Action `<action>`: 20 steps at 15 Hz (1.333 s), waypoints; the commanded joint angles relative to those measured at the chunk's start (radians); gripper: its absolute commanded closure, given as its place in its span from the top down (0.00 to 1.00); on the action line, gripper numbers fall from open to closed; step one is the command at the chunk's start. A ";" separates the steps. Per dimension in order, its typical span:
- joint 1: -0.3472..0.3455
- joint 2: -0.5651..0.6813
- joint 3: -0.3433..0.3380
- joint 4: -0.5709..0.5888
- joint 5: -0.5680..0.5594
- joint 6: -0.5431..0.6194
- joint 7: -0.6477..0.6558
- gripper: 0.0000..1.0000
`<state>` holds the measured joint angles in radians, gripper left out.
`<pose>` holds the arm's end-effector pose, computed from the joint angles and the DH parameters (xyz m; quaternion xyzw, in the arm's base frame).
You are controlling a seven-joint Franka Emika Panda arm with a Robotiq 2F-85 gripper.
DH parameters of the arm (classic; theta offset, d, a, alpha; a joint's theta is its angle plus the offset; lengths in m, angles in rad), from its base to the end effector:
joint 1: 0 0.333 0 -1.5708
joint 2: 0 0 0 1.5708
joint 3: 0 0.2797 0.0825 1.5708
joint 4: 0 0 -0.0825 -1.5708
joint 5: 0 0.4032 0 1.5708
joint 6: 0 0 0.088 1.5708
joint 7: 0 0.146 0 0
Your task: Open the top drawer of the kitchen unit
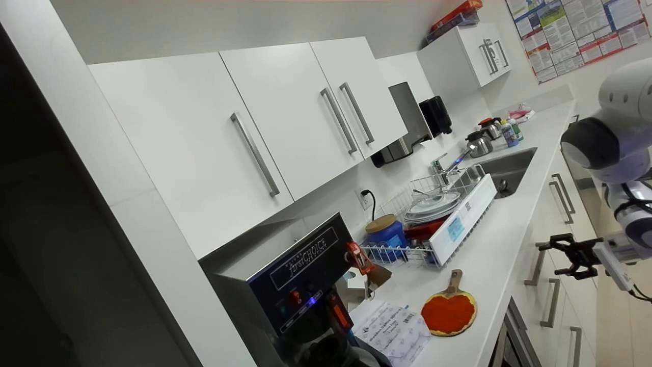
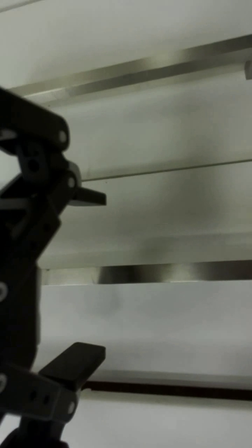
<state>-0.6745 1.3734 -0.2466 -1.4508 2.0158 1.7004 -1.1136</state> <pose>0.4425 -0.3829 -0.1451 -0.6278 0.4546 -0.3408 0.5321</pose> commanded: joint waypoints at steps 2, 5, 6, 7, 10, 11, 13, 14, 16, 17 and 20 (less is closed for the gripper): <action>0.013 0.037 0.010 0.058 0.029 0.002 0.010 0.74; 0.019 0.045 0.010 0.071 0.031 0.002 0.012 0.62; 0.020 0.049 0.011 0.077 0.031 0.002 0.013 0.53; 0.021 0.051 0.011 0.079 0.031 0.002 0.012 0.45; 0.020 0.055 0.012 0.085 0.029 0.001 0.012 0.23; 0.020 0.056 0.012 0.086 0.029 0.000 0.012 0.15; 0.018 0.056 0.013 0.086 0.029 -0.005 0.011 0.01; 0.016 0.056 0.013 0.087 0.029 -0.010 0.010 0.01; 0.012 0.057 0.013 0.084 0.029 -0.013 -0.002 0.04; 0.007 0.058 0.013 0.082 0.028 -0.019 -0.003 0.04; -0.012 0.066 0.010 0.078 0.029 -0.034 0.000 0.04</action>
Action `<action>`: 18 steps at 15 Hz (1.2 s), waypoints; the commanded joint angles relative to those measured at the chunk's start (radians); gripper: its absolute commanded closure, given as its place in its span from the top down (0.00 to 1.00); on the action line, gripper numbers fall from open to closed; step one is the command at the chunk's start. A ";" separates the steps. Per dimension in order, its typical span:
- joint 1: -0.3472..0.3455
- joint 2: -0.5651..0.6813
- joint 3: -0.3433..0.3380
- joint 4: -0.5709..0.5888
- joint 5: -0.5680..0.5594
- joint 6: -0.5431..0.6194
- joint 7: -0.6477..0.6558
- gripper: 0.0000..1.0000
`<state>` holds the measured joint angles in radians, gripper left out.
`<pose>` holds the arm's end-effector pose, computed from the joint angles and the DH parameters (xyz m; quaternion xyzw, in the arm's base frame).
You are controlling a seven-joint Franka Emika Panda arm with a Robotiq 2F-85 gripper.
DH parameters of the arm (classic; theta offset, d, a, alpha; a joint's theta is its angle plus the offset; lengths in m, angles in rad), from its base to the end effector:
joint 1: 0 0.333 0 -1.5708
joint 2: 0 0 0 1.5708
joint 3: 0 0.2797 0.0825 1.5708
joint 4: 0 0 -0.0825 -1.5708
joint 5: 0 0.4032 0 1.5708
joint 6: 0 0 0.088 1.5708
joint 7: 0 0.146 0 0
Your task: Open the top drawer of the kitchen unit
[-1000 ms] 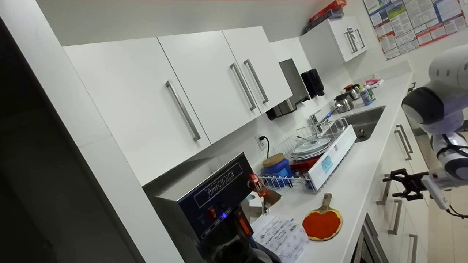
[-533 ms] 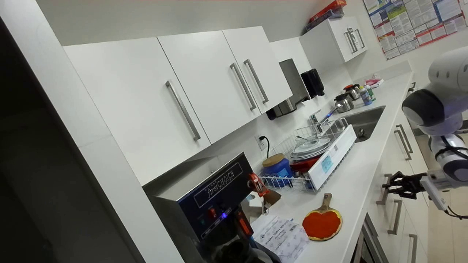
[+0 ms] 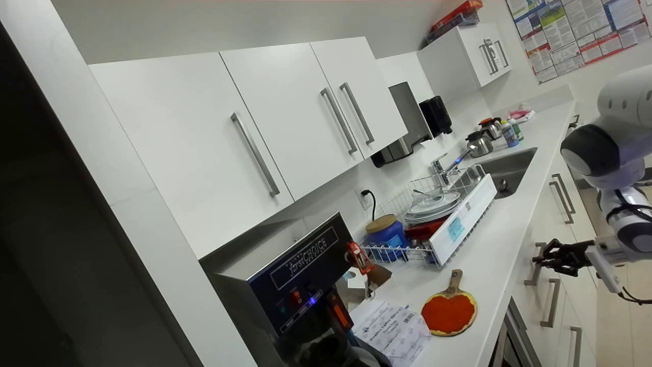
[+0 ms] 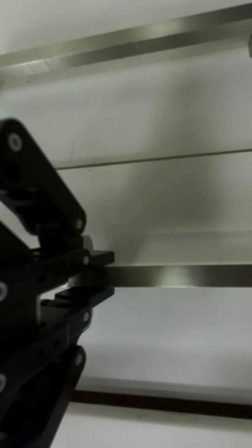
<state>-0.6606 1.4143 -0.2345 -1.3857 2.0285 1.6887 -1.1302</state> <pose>0.4627 -0.3743 -0.1485 -0.6304 0.4316 -0.3507 0.5416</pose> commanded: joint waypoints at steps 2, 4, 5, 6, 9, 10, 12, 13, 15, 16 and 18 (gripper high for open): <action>-0.047 0.037 -0.005 0.011 0.015 -0.042 0.026 0.04; -0.072 0.050 -0.009 0.007 0.015 -0.073 0.031 0.04; -0.086 0.058 -0.013 0.006 0.013 -0.091 0.032 0.04; -0.099 0.063 -0.018 0.003 0.012 -0.108 0.033 0.04; -0.139 0.072 -0.041 -0.015 0.002 -0.164 0.028 0.04; -0.153 0.049 -0.048 -0.052 -0.013 -0.180 0.018 0.04; -0.177 0.049 -0.071 -0.073 -0.032 -0.211 -0.001 0.04; -0.191 0.049 -0.083 -0.082 -0.045 -0.227 -0.006 0.04; -0.219 0.050 -0.107 -0.101 -0.069 -0.260 -0.018 0.04; -0.237 0.053 -0.121 -0.106 -0.081 -0.276 -0.023 0.04; -0.272 0.055 -0.144 -0.119 -0.100 -0.301 -0.034 0.04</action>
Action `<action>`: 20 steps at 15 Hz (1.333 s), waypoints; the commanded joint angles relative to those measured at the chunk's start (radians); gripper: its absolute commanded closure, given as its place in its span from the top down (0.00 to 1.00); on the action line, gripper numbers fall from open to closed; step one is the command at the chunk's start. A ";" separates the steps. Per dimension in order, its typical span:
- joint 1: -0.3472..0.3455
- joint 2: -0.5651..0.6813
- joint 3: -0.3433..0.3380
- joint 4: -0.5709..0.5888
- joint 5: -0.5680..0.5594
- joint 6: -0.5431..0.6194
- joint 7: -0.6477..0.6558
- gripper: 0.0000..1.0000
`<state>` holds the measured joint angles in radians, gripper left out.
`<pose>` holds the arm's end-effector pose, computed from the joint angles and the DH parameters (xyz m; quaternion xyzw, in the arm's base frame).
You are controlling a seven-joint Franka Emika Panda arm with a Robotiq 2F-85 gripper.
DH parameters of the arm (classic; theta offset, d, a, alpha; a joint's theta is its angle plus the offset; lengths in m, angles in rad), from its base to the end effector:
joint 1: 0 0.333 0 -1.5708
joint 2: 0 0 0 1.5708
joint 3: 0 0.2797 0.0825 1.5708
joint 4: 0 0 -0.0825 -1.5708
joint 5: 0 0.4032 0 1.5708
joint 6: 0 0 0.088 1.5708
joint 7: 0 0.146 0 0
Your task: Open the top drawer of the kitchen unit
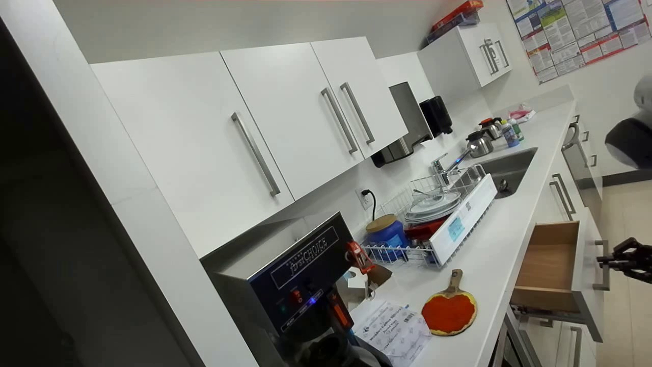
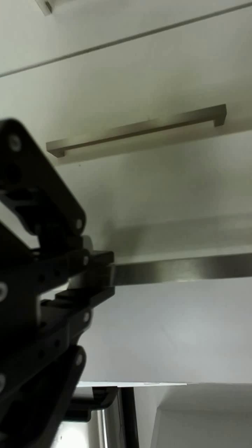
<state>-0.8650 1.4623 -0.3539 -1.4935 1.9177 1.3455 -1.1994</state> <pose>0.2997 -0.4129 -0.1618 -0.5829 0.4305 -0.3634 0.5854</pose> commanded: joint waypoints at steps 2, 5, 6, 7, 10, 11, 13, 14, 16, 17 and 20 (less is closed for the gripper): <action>-0.102 0.010 -0.044 -0.024 -0.005 0.027 0.019 0.04; -0.149 0.015 -0.059 -0.037 -0.021 0.008 0.004 0.04; -0.159 0.015 -0.059 -0.039 -0.028 0.003 -0.003 0.04; -0.168 0.013 -0.058 -0.041 -0.035 -0.002 -0.006 0.04; -0.186 0.011 -0.053 -0.039 -0.050 0.000 -0.015 0.04; -0.189 0.010 -0.052 -0.037 -0.052 0.001 -0.015 0.04; -0.187 0.006 -0.056 -0.040 -0.059 -0.001 -0.015 0.42; -0.187 0.001 -0.059 -0.045 -0.066 -0.008 -0.013 0.44; -0.188 -0.016 -0.071 -0.058 -0.085 -0.008 -0.003 0.58; -0.192 -0.027 -0.076 -0.067 -0.097 -0.009 -0.006 0.65; -0.189 -0.087 -0.113 -0.127 -0.142 -0.014 0.001 0.89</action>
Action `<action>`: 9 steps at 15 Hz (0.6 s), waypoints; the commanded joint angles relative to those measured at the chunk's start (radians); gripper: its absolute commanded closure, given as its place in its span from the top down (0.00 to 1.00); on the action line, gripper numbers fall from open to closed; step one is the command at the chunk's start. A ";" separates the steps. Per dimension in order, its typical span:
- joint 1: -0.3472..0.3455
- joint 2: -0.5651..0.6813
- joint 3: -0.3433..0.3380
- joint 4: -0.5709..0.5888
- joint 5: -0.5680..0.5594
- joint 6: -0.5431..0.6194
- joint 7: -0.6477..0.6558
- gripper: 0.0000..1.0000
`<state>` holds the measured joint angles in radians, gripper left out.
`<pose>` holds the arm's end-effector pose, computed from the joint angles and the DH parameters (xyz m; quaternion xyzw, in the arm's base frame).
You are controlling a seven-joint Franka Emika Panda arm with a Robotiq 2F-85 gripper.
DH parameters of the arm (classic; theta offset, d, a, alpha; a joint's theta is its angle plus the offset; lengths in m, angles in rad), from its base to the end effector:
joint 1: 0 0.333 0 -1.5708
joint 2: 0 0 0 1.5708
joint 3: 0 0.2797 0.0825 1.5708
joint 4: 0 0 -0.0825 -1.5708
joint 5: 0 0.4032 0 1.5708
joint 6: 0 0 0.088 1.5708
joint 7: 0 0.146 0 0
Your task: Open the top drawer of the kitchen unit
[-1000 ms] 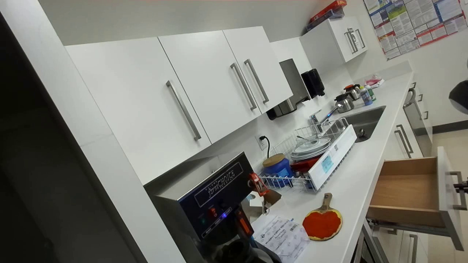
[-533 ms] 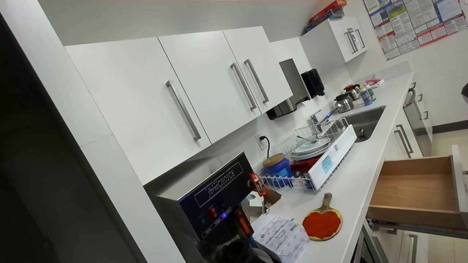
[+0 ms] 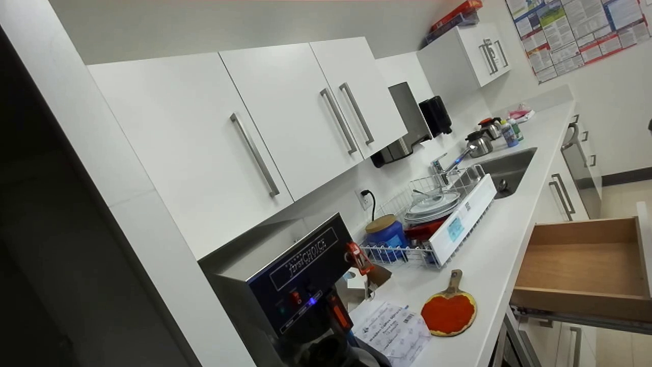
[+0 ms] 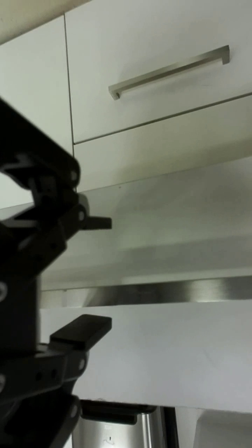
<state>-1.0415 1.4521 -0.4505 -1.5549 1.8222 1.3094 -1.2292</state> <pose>0.1620 -0.4520 -0.1616 -0.5773 0.4876 -0.3701 0.5403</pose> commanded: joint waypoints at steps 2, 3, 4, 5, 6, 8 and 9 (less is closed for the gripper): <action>0.007 -0.156 -0.045 -0.151 -0.090 0.017 0.015 1.00; 0.016 -0.192 -0.054 -0.188 -0.112 0.020 0.011 1.00; 0.036 -0.241 -0.069 -0.235 -0.152 0.019 0.023 1.00; 0.051 -0.294 -0.072 -0.291 -0.157 0.049 0.008 1.00; 0.070 -0.342 -0.082 -0.331 -0.168 0.076 0.027 1.00; 0.117 -0.439 -0.100 -0.423 -0.156 0.154 0.017 1.00; 0.144 -0.489 -0.111 -0.467 -0.157 0.195 0.011 1.00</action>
<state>-0.9845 1.1496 -0.5342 -1.8299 1.6747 1.3779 -1.2270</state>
